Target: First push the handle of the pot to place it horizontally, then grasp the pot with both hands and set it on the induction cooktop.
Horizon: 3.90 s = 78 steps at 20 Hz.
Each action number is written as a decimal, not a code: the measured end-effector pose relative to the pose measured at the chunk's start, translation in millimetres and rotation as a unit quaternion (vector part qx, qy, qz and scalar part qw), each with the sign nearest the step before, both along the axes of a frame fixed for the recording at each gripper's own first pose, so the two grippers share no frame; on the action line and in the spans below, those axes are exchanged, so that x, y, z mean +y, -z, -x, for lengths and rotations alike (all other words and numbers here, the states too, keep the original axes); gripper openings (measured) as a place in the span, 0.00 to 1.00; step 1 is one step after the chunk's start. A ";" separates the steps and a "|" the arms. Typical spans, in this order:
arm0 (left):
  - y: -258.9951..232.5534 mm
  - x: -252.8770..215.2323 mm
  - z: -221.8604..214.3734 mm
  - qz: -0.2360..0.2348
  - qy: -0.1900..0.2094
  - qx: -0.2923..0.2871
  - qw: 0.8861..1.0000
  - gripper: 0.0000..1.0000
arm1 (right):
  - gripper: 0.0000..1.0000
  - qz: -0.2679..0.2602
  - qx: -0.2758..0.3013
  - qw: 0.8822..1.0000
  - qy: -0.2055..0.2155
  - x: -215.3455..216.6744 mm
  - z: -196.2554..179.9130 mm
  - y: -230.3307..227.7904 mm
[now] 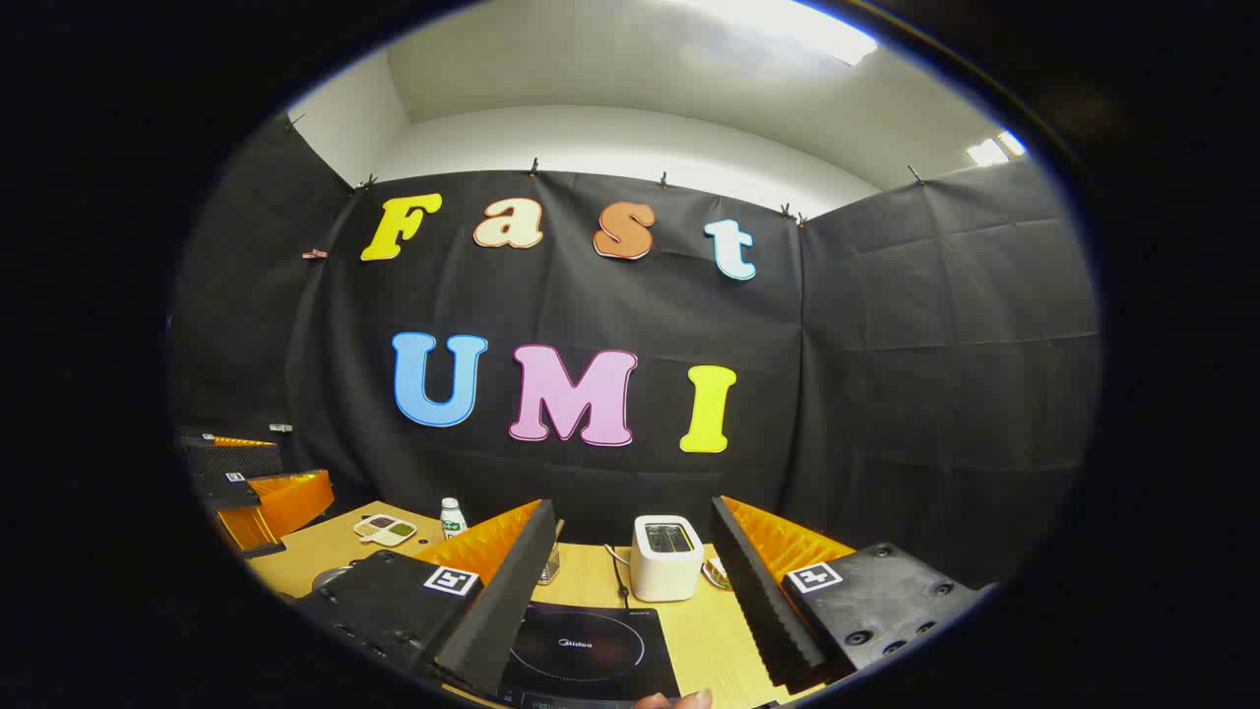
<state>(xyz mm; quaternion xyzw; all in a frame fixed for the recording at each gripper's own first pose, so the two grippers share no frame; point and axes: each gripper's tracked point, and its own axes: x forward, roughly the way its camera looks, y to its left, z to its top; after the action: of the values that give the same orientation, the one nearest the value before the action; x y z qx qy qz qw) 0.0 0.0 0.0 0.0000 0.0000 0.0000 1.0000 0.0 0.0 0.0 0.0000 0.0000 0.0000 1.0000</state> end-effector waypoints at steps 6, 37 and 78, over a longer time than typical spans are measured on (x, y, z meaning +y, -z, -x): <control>-8.1 6.0 6.1 -0.004 -0.011 -0.004 1.000 0.96 | 0.97 0.000 0.003 1.000 -0.004 0.1 3.9 -5.3; 156.0 8.8 45.9 -0.059 0.156 0.372 0.913 0.05 | 0.97 0.022 0.004 1.000 0.000 -8.8 16.3 -10.1; 336.8 -7.0 6.9 -0.123 0.157 0.595 0.779 0.05 | 0.97 0.031 0.037 0.996 0.071 -53.3 17.3 4.9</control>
<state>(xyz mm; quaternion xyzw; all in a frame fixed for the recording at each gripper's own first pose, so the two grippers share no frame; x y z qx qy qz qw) -6.9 -7.0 -336.8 0.1231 0.5950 -0.1568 0.7786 -17.3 -53.3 -4.9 -0.0307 0.0367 -0.0710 0.9963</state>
